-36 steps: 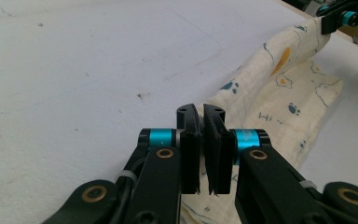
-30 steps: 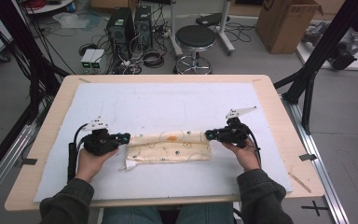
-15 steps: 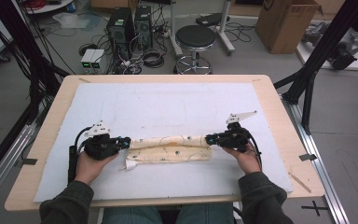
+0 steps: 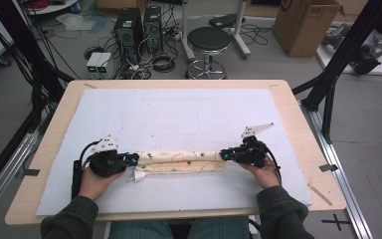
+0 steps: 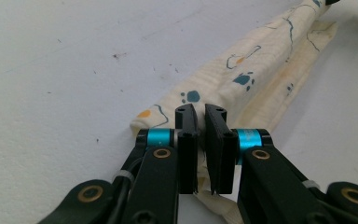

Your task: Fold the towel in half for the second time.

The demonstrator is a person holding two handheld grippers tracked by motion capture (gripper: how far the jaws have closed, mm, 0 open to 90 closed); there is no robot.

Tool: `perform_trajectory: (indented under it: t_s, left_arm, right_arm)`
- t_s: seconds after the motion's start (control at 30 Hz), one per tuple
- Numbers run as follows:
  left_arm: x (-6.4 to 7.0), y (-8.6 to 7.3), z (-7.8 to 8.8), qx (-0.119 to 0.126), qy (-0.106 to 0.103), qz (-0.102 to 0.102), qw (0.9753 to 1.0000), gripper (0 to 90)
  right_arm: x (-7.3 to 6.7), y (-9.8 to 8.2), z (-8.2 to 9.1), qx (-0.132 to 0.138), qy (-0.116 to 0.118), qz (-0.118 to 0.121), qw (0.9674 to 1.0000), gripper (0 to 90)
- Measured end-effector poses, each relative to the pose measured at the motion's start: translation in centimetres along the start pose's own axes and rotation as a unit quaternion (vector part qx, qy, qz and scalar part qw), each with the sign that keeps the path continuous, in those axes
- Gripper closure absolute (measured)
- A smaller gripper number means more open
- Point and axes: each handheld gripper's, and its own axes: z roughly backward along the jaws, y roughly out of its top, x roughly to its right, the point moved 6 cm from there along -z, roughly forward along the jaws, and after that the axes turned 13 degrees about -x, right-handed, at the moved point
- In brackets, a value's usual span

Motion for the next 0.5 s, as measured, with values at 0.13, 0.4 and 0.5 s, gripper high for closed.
perform_trajectory:
  t_s: [0.13,0.4,0.5]
  left_arm:
    - [0.2,-0.6,-0.2,-0.010,-0.002,-0.004,0.9999,83.0]
    - [0.5,-1.2,-0.4,-0.023,-0.001,-0.011,0.9997,83.1]
    - [0.6,-1.3,-0.5,-0.027,-0.004,-0.014,0.9995,83.0]
  right_arm:
    - [-0.2,-0.4,-0.1,-0.004,0.003,0.001,1.0000,80.8]
    - [-0.7,-1.2,-0.3,-0.016,0.008,0.006,0.9998,80.7]
    - [-0.9,-1.6,-0.5,-0.022,0.009,0.007,0.9997,80.4]
